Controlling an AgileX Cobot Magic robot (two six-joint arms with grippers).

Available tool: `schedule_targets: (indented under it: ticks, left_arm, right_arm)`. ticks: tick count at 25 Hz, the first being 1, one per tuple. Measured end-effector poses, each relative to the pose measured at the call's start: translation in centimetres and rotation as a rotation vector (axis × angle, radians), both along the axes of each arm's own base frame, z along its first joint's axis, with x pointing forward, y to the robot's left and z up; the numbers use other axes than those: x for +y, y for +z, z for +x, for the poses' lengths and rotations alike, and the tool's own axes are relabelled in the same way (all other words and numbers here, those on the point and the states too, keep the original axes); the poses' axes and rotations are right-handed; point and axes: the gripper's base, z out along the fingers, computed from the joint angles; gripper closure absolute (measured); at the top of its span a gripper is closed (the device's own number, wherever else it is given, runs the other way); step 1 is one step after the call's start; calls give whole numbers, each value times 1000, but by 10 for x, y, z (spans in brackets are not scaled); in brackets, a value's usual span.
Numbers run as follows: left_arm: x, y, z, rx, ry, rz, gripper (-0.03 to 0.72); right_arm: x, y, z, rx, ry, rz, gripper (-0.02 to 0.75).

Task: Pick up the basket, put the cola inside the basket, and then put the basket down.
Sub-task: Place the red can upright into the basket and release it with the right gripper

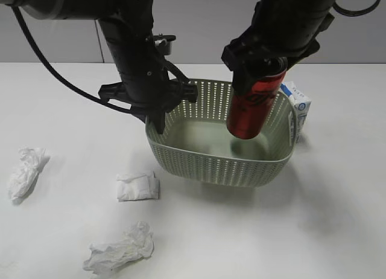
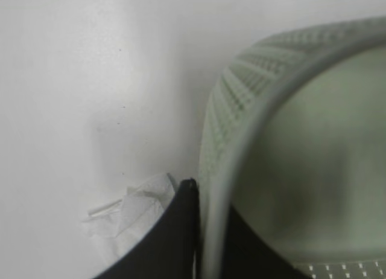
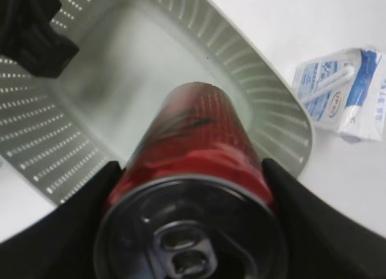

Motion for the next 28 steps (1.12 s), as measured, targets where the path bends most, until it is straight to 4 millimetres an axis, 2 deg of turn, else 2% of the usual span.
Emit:
schedule_targets:
  ticks: [10,24,28]
  left_arm:
    - [0,0,0,-1,0,0,690]
    - [0,0,0,-5,0,-1,690]
    - [0,0,0,-5,0,-1,690]
  right_arm:
    - [10,-30,14,38,14,-7,246]
    - [10,-31,13,58,39,-14,246]
    - [14,-31,10,83,58,23,185]
